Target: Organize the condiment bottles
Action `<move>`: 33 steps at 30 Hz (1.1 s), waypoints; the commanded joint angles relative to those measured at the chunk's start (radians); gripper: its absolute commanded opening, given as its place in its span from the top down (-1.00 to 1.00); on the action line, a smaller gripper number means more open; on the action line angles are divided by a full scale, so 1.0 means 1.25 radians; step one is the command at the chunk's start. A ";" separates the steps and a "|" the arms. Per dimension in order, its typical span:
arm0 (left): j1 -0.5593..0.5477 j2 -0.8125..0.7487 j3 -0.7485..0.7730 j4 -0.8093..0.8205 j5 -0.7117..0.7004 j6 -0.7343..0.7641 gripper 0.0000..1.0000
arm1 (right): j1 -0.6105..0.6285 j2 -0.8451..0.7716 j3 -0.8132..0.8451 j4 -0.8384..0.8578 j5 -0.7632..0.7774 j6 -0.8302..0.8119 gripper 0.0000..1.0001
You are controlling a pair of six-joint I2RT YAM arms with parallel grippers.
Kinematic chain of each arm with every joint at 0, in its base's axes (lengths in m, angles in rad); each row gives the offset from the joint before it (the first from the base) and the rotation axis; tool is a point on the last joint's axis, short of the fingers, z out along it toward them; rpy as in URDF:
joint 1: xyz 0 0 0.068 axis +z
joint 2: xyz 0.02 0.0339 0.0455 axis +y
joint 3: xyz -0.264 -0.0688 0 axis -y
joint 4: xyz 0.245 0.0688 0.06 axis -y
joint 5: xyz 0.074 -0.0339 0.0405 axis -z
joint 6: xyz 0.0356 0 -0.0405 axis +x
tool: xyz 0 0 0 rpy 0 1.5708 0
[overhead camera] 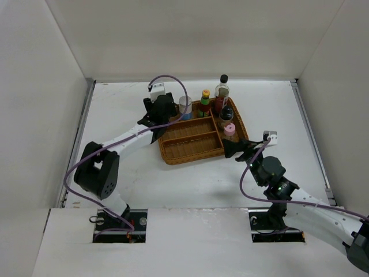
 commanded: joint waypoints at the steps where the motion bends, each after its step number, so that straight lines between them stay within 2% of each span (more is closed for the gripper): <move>1: -0.007 0.001 0.064 0.118 0.010 0.006 0.25 | -0.005 -0.010 0.016 0.044 -0.010 0.004 -1.00; 7: -0.020 0.072 0.036 0.137 0.009 -0.004 0.16 | -0.007 -0.011 0.016 0.044 -0.005 0.004 -1.00; 12: -0.020 0.085 -0.008 0.178 0.010 -0.022 0.01 | -0.015 -0.012 0.012 0.044 0.001 0.003 -1.00; 14: -0.020 0.070 -0.023 0.185 0.010 -0.026 -0.17 | -0.017 -0.014 0.011 0.044 0.006 0.001 -1.00; 17: -0.021 0.030 -0.045 0.192 0.009 -0.026 -0.56 | -0.018 -0.012 0.010 0.044 0.022 -0.001 -1.00; 19: -0.014 -0.012 -0.066 0.196 0.009 -0.026 -0.76 | -0.018 -0.007 0.011 0.044 0.028 -0.006 -1.00; 20: -0.012 -0.040 -0.079 0.199 0.009 -0.027 -1.00 | -0.018 -0.005 0.012 0.046 0.028 -0.006 -1.00; 25: -0.009 -0.197 -0.167 0.209 -0.003 -0.028 -1.00 | -0.018 0.003 0.014 0.052 0.049 -0.007 -0.95; 27: -0.009 -0.271 -0.225 0.209 -0.016 -0.030 -1.00 | -0.018 -0.001 0.016 0.048 0.057 -0.008 -0.73; 28: -0.008 -0.309 -0.256 0.204 -0.022 -0.034 -1.00 | -0.018 -0.003 0.017 0.044 0.062 -0.007 -0.54; 31: 0.002 -0.434 -0.368 0.199 -0.014 -0.081 -1.00 | -0.015 -0.007 0.020 0.024 0.084 -0.001 0.18; 33: -0.003 -0.528 -0.454 0.196 -0.024 -0.134 -1.00 | 0.006 -0.011 0.021 -0.002 0.109 0.006 0.45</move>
